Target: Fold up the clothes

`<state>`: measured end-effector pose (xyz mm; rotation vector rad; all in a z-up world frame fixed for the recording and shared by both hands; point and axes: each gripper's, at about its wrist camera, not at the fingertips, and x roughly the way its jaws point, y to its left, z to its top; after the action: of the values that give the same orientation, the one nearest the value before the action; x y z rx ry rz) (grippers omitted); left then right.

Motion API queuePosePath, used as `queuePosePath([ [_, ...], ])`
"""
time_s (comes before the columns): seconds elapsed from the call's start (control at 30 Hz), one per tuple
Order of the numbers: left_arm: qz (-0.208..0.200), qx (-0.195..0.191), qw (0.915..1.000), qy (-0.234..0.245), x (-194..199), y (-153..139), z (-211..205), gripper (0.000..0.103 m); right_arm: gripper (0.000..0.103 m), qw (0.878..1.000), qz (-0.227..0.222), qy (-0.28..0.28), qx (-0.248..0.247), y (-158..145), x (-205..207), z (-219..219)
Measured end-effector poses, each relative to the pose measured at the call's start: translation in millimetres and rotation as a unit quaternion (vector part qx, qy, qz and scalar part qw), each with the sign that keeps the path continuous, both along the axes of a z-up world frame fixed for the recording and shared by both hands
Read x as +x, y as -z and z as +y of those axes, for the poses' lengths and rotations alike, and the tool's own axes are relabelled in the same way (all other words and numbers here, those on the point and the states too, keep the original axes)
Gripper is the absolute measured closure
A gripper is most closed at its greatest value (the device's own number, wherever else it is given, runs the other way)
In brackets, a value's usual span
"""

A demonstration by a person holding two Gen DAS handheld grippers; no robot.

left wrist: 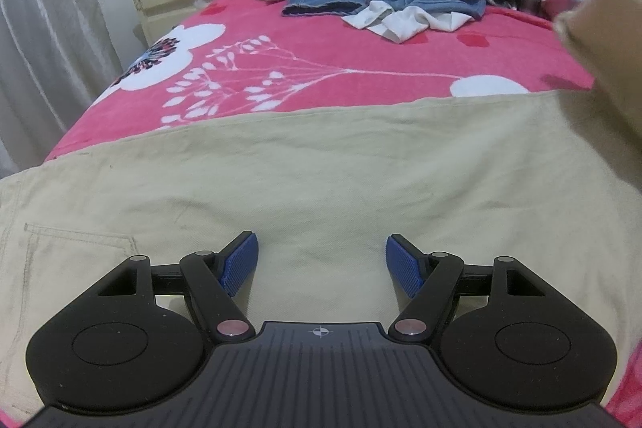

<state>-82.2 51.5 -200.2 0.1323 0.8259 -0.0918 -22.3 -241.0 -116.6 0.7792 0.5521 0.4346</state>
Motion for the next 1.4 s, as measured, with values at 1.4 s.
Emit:
queuePosePath([
  [1.4,-0.042,-0.270,0.8868,-0.373,-84,-81,308,0.033,0.096,0.871,-0.185,-0.368,-0.270,-3,-44,423],
])
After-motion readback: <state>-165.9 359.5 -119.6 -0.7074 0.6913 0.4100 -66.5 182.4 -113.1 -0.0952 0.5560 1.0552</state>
